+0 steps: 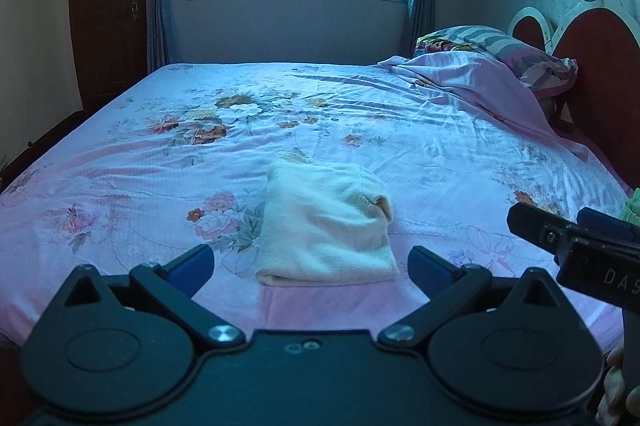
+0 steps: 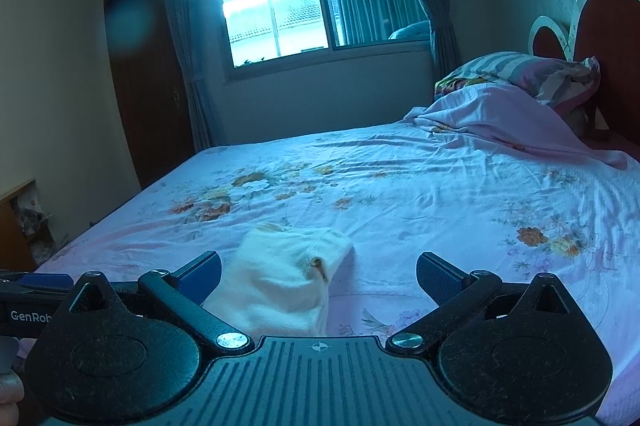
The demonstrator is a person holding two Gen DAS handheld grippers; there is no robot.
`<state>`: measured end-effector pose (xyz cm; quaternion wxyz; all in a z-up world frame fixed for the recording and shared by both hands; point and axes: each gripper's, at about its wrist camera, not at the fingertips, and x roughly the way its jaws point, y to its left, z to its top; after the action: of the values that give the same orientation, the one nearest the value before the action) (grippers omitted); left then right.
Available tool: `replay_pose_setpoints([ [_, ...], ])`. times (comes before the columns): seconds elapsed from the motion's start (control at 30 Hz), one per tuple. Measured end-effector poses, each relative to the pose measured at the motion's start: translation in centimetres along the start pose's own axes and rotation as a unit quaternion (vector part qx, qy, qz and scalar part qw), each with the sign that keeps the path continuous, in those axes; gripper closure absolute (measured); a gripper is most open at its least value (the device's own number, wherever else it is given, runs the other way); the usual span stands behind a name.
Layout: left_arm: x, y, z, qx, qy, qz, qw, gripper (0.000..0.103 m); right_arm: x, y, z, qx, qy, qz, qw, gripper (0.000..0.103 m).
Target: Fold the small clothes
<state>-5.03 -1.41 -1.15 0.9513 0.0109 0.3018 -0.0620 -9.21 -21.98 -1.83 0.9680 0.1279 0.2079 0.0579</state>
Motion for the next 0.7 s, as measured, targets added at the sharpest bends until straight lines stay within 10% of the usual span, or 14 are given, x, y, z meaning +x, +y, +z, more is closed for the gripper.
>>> replay_pose_setpoints([
  [0.7,0.97,-0.02,-0.07,0.000,0.008,0.000,1.0000,0.002,0.74,-0.46,-0.50,0.003,0.012,-0.006,1.000,0.000],
])
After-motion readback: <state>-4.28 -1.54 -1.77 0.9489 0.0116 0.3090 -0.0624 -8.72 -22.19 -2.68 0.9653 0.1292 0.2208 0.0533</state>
